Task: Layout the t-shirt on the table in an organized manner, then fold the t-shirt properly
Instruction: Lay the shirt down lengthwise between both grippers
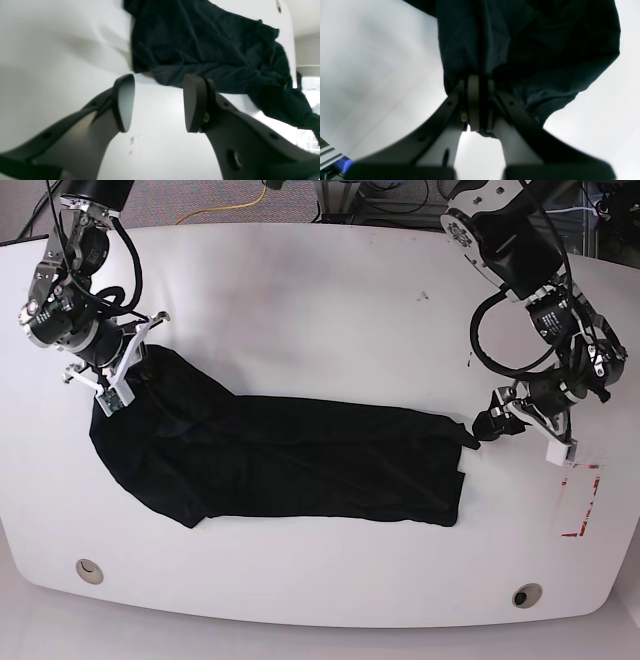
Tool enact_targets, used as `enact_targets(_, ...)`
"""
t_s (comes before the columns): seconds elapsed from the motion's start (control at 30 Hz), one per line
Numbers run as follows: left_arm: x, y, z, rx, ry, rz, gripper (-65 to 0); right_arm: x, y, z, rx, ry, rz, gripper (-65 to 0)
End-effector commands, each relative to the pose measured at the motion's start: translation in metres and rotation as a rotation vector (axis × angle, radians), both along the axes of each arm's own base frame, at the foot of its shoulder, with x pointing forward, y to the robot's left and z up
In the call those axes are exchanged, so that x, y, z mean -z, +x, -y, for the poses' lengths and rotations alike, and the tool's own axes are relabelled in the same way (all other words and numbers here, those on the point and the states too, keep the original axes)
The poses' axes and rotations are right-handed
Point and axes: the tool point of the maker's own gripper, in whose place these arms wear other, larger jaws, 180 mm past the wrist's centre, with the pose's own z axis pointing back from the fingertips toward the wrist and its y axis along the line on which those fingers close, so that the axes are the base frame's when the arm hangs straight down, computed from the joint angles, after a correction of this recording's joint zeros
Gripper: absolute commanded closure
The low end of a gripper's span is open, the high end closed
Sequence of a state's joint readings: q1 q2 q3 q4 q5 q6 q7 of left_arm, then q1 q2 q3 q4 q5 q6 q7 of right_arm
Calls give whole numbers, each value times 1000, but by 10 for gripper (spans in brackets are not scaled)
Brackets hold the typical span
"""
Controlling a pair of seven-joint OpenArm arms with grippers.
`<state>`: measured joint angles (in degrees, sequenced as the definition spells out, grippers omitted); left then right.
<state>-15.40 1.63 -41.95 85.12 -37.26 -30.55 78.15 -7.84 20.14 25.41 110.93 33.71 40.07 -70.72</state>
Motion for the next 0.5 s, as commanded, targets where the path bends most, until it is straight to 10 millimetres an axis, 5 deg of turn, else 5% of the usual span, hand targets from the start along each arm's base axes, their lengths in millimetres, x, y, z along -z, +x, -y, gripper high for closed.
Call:
enact_targets(0.0,-14,16,3,-17,-30,58,-299,-12,7,1,-7,-2,45,-6)
enact_targets(0.23,1,34,9,-107,-105,5,-299,-13,8,1,-7,-2,50,-6)
enact_targets(0.47,-4,46,11,-110,-73,5,-297,-14,9,1,-7,-2,51,-6)
